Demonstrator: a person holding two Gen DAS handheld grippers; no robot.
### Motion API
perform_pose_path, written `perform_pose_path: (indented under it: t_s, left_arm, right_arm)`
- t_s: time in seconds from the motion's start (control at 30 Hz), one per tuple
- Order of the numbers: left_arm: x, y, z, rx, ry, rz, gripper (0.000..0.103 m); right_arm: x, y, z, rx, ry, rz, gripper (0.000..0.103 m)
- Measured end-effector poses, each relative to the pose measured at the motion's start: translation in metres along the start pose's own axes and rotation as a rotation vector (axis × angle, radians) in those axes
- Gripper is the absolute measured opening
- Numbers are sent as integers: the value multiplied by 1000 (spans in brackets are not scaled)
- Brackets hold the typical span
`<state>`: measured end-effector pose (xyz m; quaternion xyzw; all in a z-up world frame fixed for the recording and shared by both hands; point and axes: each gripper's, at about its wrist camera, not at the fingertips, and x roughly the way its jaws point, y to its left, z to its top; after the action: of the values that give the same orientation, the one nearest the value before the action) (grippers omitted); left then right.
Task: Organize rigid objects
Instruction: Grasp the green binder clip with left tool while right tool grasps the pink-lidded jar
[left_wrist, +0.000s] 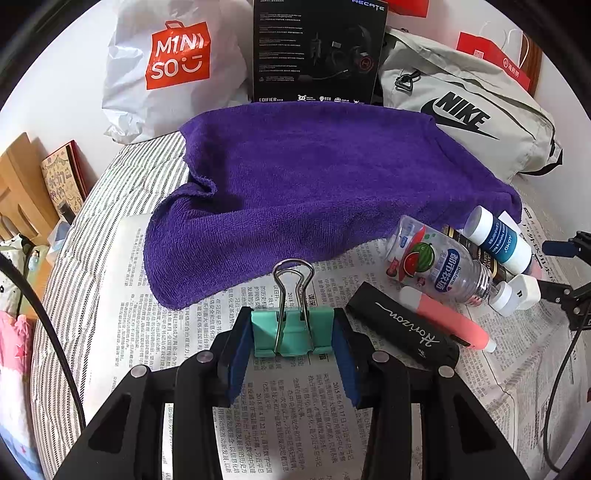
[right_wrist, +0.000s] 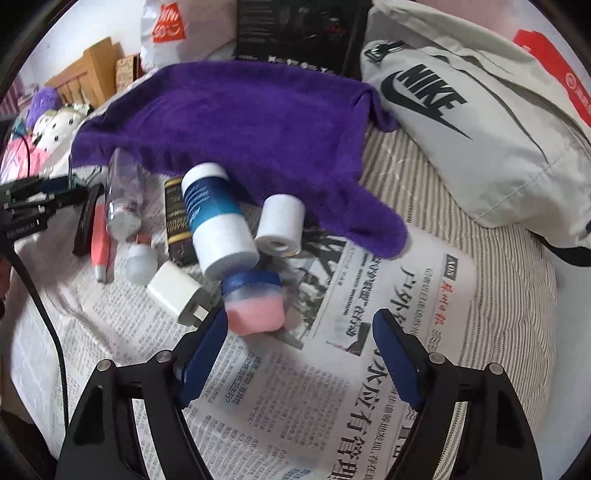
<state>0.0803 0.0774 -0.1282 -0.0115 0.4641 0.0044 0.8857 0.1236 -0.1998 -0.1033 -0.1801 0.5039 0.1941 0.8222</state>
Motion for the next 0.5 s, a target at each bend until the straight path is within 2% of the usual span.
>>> perform_pose_path:
  t_s: [0.2,0.27,0.33,0.4,0.5]
  left_arm:
    - [0,0,-1,-2,1,1,40]
    - [1,0,0,-3,2,3,40]
    - [1,-1,0,-4,2,5,40]
    - [0,0,0,-8,-1,7,40]
    - [0,-1,-1,-5,-3,9,40]
  right_arm:
    - [9,6,0,8,-19,-2,73]
    - [10,6,1,25,-34,10,63]
    - [10,5,1,40,-38,45,46]
    - [9,3,2,66,-33,82,41]
    - [10,1,2,97,-40,80,38]
